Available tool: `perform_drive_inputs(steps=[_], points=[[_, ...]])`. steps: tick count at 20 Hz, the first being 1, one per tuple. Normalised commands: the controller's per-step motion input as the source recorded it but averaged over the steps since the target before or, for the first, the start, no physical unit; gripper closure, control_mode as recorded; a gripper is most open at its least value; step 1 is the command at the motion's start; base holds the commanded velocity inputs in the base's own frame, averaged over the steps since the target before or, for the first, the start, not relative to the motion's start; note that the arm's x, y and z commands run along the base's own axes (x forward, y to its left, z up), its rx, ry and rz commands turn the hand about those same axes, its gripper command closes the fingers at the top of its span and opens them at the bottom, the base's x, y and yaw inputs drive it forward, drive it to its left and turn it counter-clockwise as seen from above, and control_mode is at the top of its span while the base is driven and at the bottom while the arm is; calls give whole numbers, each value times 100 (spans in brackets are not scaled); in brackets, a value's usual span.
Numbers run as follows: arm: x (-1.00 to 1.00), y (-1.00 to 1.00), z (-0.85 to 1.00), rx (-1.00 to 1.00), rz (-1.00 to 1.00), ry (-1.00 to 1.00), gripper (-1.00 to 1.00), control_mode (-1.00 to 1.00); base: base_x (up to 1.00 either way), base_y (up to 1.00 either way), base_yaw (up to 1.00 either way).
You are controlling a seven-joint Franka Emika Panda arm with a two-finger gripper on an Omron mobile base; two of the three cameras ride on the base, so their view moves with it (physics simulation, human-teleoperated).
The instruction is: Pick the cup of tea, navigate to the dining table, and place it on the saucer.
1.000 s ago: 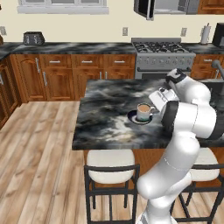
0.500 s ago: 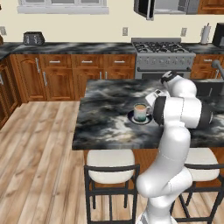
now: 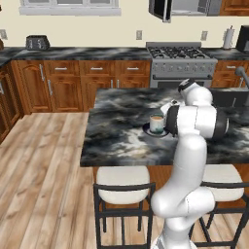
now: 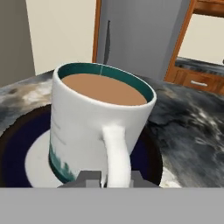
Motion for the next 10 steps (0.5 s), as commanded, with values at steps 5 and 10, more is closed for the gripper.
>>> perform_drive_inputs(steps=[5, 10], points=[[-2, 0, 0, 0, 0, 0, -100, -100, 0, 0, 0], [-29, 0, 0, 0, 0, -1, -100, -100, 0, 0, 0]])
